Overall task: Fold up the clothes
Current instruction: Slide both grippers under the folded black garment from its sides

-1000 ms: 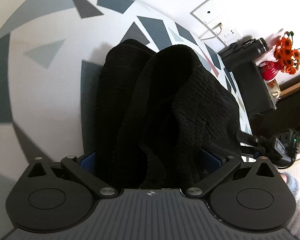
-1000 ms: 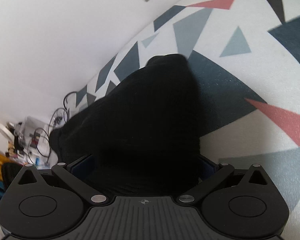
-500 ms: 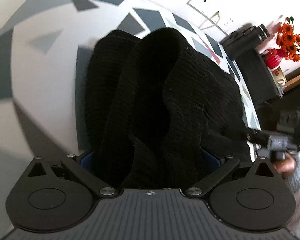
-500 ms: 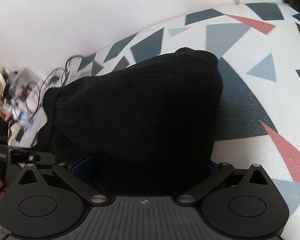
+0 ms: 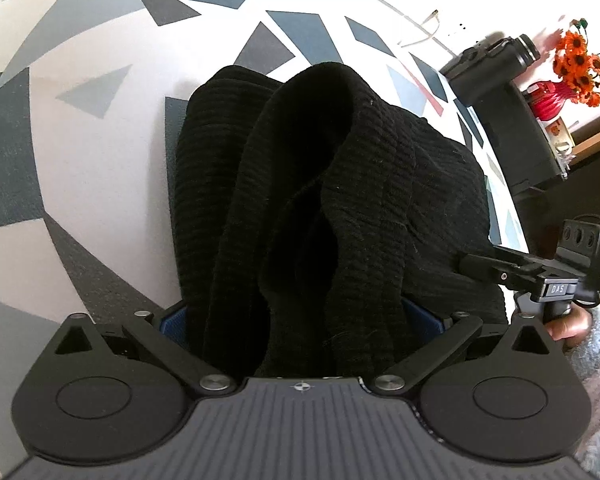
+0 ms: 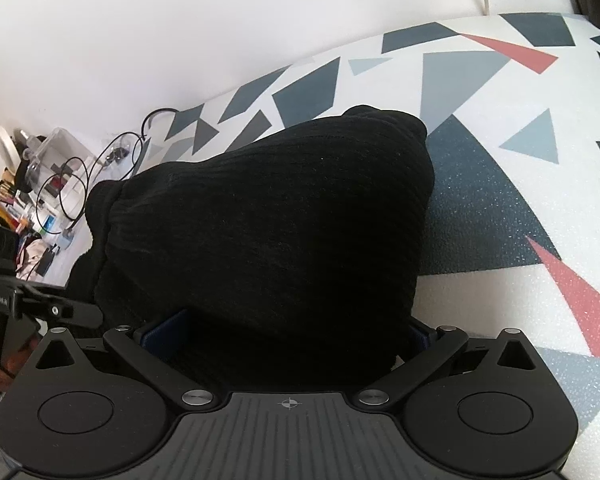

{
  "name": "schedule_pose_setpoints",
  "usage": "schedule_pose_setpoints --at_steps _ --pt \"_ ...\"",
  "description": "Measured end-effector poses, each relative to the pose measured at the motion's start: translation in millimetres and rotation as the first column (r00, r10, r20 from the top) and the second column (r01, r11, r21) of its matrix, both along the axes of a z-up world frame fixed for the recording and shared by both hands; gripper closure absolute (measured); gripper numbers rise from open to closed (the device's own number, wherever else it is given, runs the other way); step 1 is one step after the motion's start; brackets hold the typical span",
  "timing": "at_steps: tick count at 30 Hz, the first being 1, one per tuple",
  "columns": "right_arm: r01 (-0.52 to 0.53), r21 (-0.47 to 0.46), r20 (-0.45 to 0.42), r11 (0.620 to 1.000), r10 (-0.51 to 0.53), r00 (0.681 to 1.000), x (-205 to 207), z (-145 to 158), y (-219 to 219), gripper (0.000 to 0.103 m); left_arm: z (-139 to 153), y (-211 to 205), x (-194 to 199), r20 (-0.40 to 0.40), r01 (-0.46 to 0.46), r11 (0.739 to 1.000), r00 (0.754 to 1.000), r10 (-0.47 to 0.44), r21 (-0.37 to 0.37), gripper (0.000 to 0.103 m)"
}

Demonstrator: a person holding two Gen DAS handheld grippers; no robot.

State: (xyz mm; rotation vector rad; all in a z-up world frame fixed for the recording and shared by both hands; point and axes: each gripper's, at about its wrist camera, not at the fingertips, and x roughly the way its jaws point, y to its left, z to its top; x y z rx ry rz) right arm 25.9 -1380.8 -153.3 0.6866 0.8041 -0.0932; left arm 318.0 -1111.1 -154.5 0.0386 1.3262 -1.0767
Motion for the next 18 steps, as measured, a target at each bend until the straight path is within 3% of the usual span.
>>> schedule_pose_setpoints --at_steps 4,8,12,18 --pt "0.024 0.022 0.004 0.999 -0.024 1.0 0 0 -3 0.001 -4 -4 2 -0.006 0.02 1.0 1.0 -0.02 -0.002 0.0" --pt "0.026 -0.016 -0.007 1.0 -0.026 1.0 -3 2 -5 0.001 -5 -11 8 -0.035 0.035 0.999 0.999 -0.034 0.012 0.0" --pt "0.036 -0.025 0.012 0.999 -0.036 0.999 -4 0 -7 0.001 -5 -12 10 -0.061 -0.05 0.998 0.997 0.053 0.047 0.0" --pt "0.141 0.035 0.048 0.989 -0.143 0.989 3 -3 -15 0.001 -3 -16 -7 0.04 -0.07 0.995 0.997 0.067 0.067 0.0"
